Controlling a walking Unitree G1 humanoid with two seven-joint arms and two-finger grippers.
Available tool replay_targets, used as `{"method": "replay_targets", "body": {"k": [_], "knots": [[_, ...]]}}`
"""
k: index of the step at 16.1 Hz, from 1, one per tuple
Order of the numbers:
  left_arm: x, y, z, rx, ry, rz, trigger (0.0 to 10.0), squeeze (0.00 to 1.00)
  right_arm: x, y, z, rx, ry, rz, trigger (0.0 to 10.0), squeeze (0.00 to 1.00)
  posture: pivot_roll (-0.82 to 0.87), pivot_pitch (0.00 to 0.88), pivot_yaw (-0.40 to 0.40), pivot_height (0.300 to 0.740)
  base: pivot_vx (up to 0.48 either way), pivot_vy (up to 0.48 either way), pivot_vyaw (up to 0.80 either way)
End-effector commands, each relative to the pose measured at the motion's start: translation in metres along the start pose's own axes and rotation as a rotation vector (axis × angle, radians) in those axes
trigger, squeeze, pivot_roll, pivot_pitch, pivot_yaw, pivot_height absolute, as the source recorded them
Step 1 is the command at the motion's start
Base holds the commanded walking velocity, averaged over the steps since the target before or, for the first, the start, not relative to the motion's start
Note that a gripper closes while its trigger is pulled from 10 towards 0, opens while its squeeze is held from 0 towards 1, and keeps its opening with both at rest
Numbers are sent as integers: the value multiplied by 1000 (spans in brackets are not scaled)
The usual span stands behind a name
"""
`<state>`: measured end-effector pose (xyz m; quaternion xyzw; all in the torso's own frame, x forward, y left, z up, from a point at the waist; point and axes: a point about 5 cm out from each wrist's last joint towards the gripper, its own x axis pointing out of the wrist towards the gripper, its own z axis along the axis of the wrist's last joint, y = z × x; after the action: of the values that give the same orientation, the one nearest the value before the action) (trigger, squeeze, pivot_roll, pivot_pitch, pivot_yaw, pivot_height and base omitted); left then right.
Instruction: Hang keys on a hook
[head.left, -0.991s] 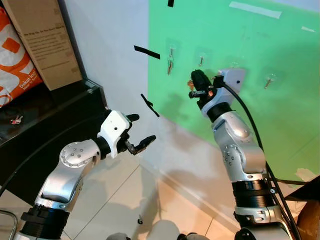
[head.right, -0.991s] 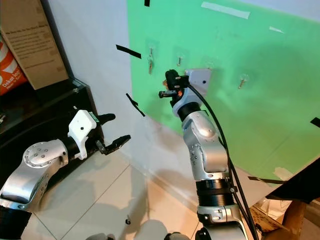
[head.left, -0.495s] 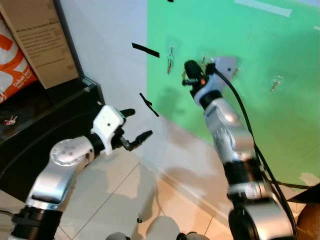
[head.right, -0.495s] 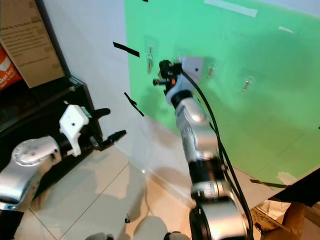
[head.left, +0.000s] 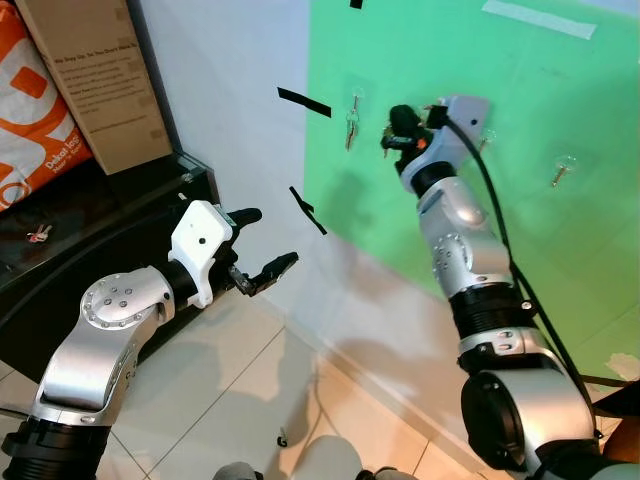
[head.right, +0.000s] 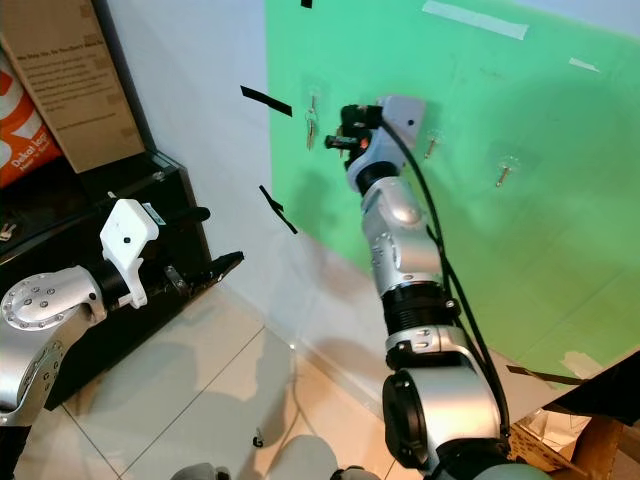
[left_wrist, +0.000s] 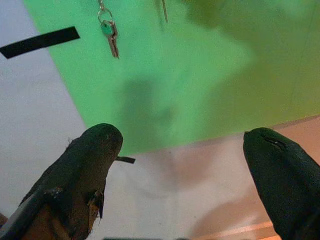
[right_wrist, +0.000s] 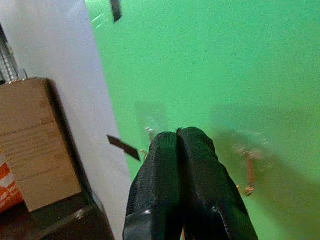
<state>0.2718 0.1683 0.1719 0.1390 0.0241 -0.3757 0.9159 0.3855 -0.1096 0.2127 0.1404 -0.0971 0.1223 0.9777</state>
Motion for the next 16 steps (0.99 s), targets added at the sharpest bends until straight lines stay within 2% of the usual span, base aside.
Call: {"method": "replay_targets", "body": {"k": [1, 5, 8, 11, 14, 16], "knots": [[-3, 0, 5, 4, -11, 3, 10000, 0, 3, -1, 6, 24, -26, 1, 10000, 0, 122, 0, -45, 740, 0, 0, 0], [1, -2, 5, -15, -12, -1, 10000, 0, -1, -14, -5, 90, 31, -57, 10000, 0, 112, 0, -39, 740, 0, 0, 0], [1, -3, 6, -22, -8, -1, 10000, 0, -6, -13, -11, 154, 54, -31, 10000, 0, 109, 0, -38, 740, 0, 0, 0], [2, -3, 6, -22, -7, -4, 10000, 0, -8, -16, -14, 153, 63, -46, 10000, 0, 107, 0, -36, 740, 0, 0, 0], [3, -3, 6, -21, -8, -4, 10000, 0, -8, -23, -12, 190, 48, -105, 10000, 0, 106, 0, -36, 740, 0, 0, 0], [4, -2, 7, -20, -9, -4, 10000, 0, -8, -24, -7, 204, 25, -97, 10000, 0, 106, 0, -36, 740, 0, 0, 0]]}}
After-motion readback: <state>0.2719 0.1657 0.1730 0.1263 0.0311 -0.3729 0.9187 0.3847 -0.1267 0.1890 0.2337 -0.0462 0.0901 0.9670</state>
